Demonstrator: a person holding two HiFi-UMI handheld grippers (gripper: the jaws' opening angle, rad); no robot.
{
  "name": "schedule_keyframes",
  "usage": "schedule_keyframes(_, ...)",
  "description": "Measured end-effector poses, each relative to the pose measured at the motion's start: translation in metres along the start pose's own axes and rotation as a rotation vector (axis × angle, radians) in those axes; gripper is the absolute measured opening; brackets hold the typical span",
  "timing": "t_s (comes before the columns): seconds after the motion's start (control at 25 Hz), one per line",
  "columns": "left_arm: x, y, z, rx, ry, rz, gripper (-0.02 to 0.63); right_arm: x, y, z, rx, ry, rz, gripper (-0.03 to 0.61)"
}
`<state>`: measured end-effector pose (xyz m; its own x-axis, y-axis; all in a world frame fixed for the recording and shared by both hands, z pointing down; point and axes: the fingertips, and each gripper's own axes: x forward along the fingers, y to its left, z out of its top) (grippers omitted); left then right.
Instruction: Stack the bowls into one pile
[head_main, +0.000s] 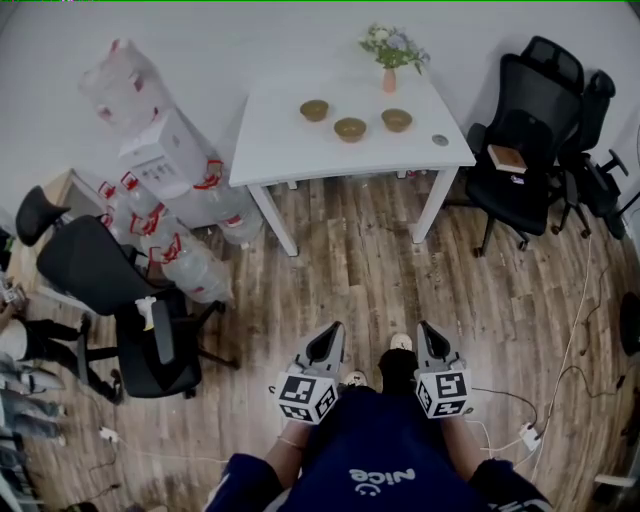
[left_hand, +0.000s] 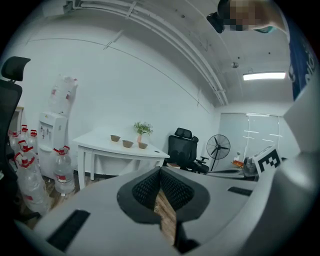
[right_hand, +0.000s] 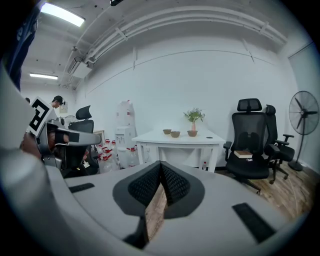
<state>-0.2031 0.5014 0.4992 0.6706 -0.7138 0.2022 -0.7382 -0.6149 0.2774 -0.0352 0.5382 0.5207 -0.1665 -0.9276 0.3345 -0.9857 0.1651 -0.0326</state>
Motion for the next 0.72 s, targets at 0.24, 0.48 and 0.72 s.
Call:
schedule_keyframes(0.24,0.023,0.014,-0.002,0.005,0.039,0.071,0.018,0.045,-0.016,0.001,0.078,0.021,0.05,0.023)
schedule_keyframes(0.48,0.065,0.019,-0.001,-0.011,0.088,0.115,0.018,0.095,-0.042,0.017,0.098,0.028,0.115,0.023)
schedule_keyframes(0.72,0.13,0.024,0.024,0.005,0.069,0.159,0.018,0.14,-0.089,0.026,0.07,0.057,0.153,0.023)
